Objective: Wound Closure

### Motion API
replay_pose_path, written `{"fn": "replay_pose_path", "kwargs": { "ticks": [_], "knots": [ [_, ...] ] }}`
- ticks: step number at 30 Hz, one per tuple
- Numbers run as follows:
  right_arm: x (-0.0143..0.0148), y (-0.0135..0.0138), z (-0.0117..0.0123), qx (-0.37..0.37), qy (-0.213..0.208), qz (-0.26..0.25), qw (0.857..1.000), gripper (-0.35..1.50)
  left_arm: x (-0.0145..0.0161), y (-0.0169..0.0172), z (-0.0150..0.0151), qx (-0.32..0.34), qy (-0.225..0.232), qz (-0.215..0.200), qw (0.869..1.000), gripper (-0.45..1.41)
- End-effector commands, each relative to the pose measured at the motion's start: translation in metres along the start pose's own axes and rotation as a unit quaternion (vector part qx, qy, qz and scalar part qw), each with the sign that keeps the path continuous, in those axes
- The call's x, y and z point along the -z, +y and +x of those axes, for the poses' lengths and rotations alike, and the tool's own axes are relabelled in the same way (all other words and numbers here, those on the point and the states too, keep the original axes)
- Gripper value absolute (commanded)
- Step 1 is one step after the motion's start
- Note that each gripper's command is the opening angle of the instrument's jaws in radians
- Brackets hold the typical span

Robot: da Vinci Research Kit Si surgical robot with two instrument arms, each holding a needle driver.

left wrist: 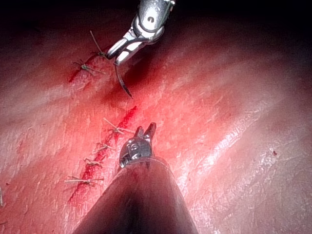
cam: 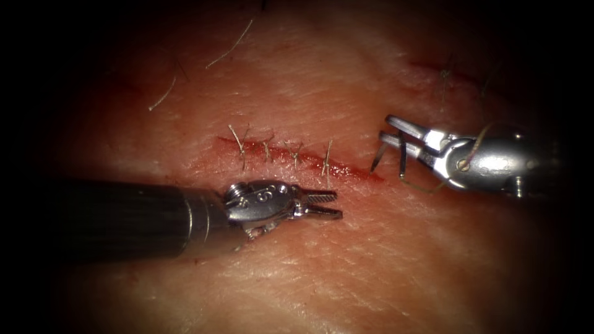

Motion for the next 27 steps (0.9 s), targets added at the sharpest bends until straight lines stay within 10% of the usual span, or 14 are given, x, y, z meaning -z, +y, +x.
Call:
{"fn": "replay_pose_path", "kwargs": {
  "ticks": [1,27],
  "knots": [
    [-0.0008,-0.0004,-0.0006,0.004,0.003,-0.003,1.000,-0.35,-0.0010,0.0000,-0.0005,0.005,0.000,-0.002,1.000,0.15],
    [-0.0026,-0.0025,-0.0026,0.090,0.021,-0.030,0.995,-0.35,-0.0023,-0.0024,-0.0038,0.028,-0.021,0.001,0.999,0.14]
  ]
}}
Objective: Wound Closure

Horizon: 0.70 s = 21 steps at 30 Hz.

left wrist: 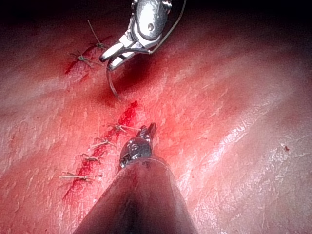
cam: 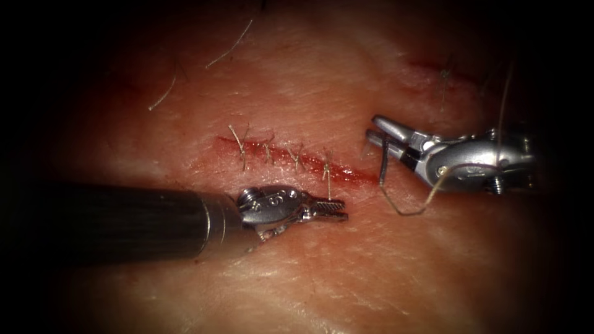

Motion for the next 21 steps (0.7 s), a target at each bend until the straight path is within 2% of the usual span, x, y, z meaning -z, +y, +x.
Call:
{"fn": "replay_pose_path", "kwargs": {
  "ticks": [1,7,21],
  "knots": [
    [-0.0007,-0.0007,-0.0003,0.000,0.003,-0.001,1.000,-0.35,-0.0008,-0.0002,-0.0006,0.000,0.000,-0.001,1.000,0.14],
    [-0.0012,-0.0011,-0.0003,0.016,0.005,-0.003,1.000,-0.35,-0.0006,-0.0006,-0.0008,0.002,-0.001,-0.002,1.000,0.14],
    [-0.0020,-0.0022,-0.0022,0.039,0.008,-0.006,0.999,-0.35,-0.0003,0.0001,-0.0009,0.002,-0.003,-0.003,1.000,0.12]
  ]
}}
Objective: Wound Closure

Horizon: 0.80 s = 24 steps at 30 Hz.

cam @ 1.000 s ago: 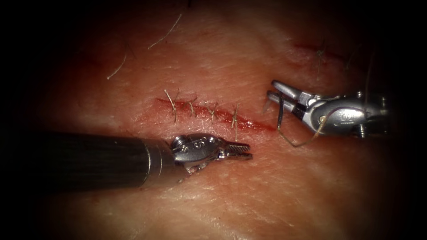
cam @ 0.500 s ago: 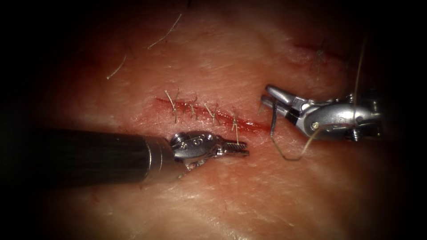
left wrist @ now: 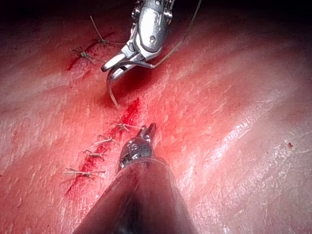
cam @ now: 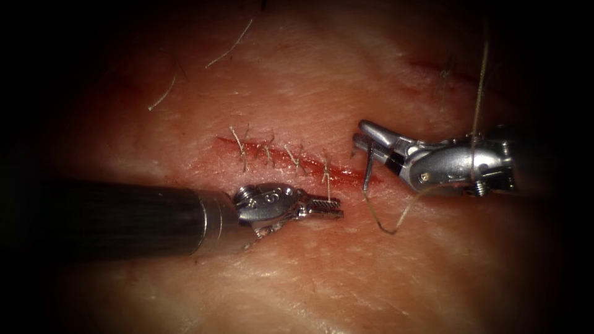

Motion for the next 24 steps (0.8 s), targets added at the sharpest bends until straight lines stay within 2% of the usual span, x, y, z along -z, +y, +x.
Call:
{"fn": "replay_pose_path", "kwargs": {
  "ticks": [1,24],
  "knots": [
    [-0.0006,-0.0004,-0.0003,0.001,0.001,0.000,1.000,-0.35,-0.0007,0.0000,-0.0004,0.001,-0.001,-0.001,1.000,0.12],
    [-0.0009,-0.0019,-0.0022,0.022,-0.011,0.000,1.000,-0.35,-0.0003,0.0004,-0.0003,0.002,-0.003,-0.002,1.000,0.10]
  ]
}}
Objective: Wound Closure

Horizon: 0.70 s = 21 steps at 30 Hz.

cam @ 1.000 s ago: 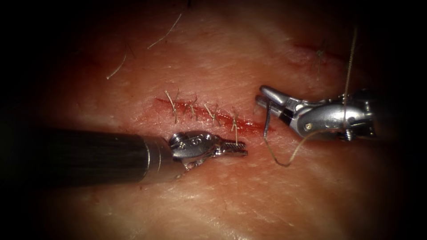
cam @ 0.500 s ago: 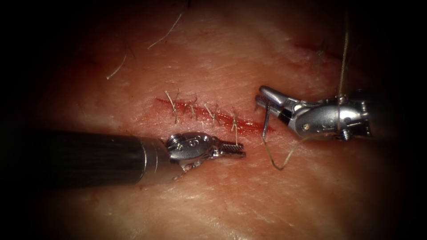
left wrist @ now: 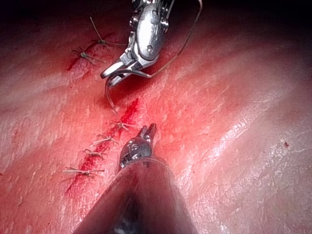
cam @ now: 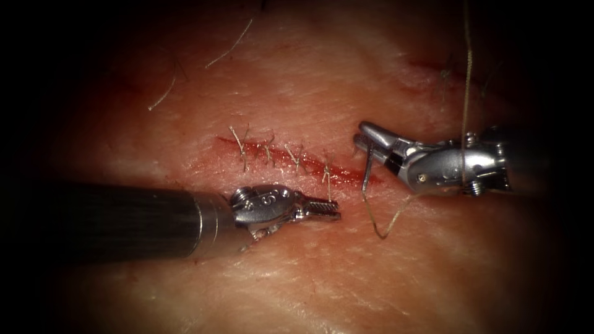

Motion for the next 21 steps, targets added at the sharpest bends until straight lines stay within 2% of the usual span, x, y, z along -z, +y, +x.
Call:
{"fn": "replay_pose_path", "kwargs": {
  "ticks": [1,21],
  "knots": [
    [-0.0007,-0.0008,-0.0003,0.000,0.000,0.001,1.000,-0.35,-0.0007,0.0000,-0.0005,0.001,0.000,-0.002,1.000,0.10],
    [-0.0007,-0.0056,-0.0007,0.020,0.005,0.002,1.000,-0.35,-0.0005,-0.0001,-0.0004,0.001,-0.001,-0.003,1.000,0.04]
  ]
}}
